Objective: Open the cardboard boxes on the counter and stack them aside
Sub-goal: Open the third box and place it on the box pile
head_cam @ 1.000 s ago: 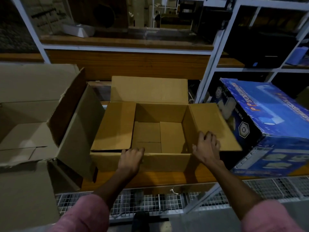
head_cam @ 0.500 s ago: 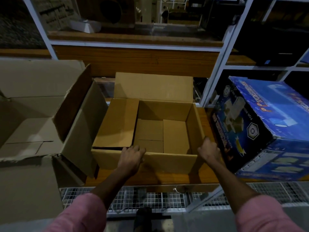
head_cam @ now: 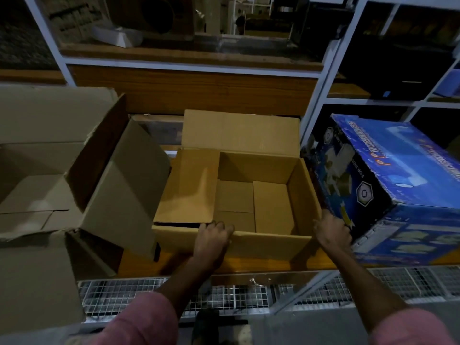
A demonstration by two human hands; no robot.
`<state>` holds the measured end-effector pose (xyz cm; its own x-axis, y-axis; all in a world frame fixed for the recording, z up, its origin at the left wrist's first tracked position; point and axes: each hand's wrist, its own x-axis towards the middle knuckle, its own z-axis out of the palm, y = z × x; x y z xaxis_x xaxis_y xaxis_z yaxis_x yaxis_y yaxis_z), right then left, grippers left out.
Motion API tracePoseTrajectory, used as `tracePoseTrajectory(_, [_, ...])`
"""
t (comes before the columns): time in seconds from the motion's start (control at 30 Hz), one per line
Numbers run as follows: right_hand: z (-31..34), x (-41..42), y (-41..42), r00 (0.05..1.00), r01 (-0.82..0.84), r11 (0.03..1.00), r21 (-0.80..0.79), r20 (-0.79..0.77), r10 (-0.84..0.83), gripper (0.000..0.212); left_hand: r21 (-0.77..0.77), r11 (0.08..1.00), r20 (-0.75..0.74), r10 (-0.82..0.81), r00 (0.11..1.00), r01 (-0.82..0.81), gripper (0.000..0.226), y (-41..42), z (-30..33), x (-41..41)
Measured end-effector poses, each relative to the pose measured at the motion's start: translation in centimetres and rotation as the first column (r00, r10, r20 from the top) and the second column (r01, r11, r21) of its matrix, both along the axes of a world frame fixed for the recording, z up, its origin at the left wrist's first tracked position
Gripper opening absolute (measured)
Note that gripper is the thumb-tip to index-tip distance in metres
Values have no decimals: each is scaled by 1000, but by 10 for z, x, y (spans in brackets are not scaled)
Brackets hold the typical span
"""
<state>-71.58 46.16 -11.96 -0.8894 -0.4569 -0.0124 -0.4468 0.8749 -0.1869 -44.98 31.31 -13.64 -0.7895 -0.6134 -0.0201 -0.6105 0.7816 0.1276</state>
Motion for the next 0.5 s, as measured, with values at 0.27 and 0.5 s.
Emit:
tracePoseTrajectory(0.27, [3,0,4,997,-36,997,62,-59,39,27,-5,1000,28,14,1000,-14,30,4,2,-3])
tracePoseTrajectory(0.5, [5,1,9,990,-85,991,103,-106,96,27,4,1000,33,3,999,-3,33,6,-1,-5])
